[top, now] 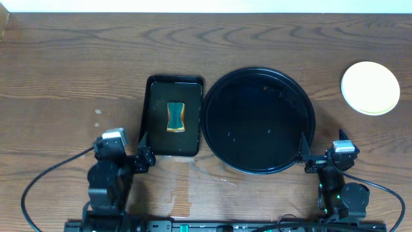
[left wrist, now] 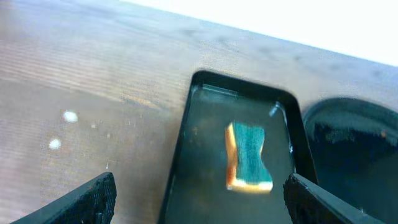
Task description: Clean dirty plates on tray and stack at the side
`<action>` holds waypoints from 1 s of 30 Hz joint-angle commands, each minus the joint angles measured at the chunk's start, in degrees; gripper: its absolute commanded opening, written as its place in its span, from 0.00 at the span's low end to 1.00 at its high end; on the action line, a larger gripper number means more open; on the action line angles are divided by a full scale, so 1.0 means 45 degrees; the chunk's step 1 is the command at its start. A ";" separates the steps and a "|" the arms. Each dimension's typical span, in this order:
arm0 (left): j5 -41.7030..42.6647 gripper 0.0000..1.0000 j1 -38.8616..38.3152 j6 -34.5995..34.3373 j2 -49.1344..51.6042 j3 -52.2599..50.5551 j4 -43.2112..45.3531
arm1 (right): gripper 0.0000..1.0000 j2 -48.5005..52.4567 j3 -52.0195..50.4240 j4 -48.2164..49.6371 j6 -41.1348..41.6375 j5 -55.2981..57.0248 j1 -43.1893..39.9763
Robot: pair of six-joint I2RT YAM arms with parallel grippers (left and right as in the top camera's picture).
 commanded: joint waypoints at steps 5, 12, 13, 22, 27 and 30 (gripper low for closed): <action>-0.0141 0.87 0.0306 0.0539 -0.2103 -0.2127 0.2977 | 0.99 -0.0092 -0.0015 -0.0053 -0.0194 -0.0053 -0.0083; -0.0146 0.87 0.0316 0.1807 -0.2968 -0.3677 0.6343 | 0.99 -0.0092 -0.0015 -0.0053 -0.0194 -0.0053 -0.0083; -0.0160 0.87 0.0321 0.1899 -0.3007 -0.3667 0.6237 | 0.99 -0.0092 -0.0015 -0.0058 -0.0189 -0.0053 -0.0083; -0.0180 0.87 0.0325 0.1855 -0.3303 -0.3667 0.3667 | 0.99 -0.0092 -0.0015 -0.0053 -0.0189 -0.0053 -0.0083; -0.0102 0.87 0.0325 0.1831 -0.3303 -0.3662 0.3172 | 0.99 -0.0092 -0.0015 -0.0058 -0.0194 -0.0053 -0.0083; -0.0107 0.87 0.0325 0.1831 -0.3303 -0.3662 0.3177 | 0.99 -0.0092 -0.0015 -0.0058 -0.0189 -0.0053 -0.0083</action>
